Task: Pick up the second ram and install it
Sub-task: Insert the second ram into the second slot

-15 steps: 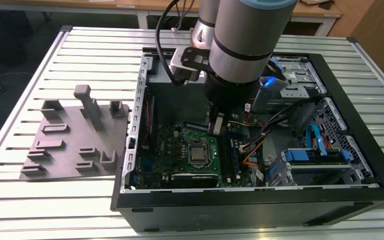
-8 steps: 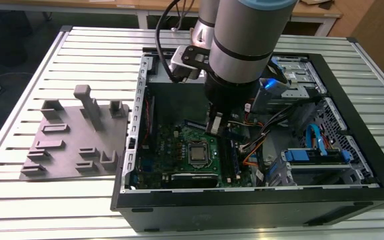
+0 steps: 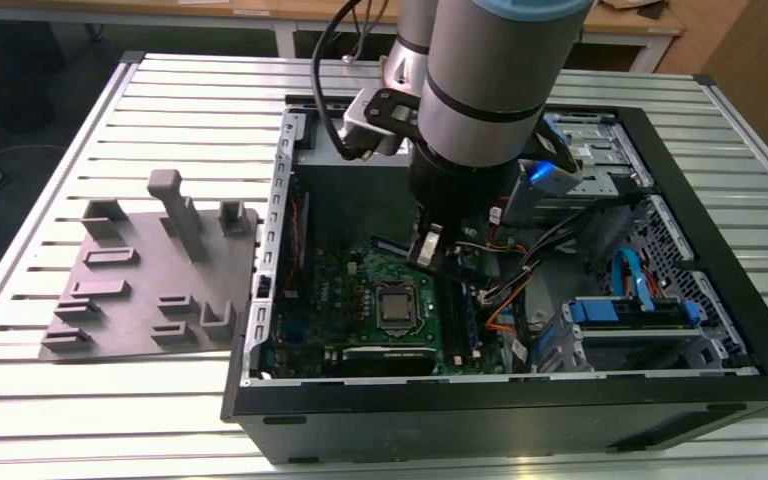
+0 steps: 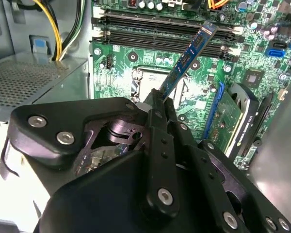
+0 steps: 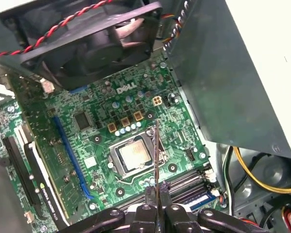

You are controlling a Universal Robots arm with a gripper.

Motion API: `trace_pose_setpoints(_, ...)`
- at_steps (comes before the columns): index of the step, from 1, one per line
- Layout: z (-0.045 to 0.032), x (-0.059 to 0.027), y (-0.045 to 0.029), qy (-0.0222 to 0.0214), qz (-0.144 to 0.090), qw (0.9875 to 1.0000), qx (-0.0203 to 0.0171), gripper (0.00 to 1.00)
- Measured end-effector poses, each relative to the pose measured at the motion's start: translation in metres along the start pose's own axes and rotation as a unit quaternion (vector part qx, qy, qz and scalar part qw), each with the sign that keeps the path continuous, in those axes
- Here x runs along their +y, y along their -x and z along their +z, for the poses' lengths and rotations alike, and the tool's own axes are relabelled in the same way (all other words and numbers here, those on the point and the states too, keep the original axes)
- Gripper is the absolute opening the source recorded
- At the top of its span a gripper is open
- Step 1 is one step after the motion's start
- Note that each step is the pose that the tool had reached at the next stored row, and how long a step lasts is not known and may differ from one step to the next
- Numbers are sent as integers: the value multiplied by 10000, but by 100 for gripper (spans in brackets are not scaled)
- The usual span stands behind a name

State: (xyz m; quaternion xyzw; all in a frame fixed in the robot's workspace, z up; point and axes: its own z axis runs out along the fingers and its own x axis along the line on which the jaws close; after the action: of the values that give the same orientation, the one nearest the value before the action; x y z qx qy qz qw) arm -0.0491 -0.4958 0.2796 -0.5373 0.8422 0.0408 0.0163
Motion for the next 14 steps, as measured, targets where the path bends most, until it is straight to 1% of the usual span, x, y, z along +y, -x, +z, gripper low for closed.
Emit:
trace_pose_setpoints(7, 3, 0, 0, -20, 285, 9996, -15, 14)
trace_pose_setpoints(14, 5, 0, 0, -40, 561, 9984, -29, 14)
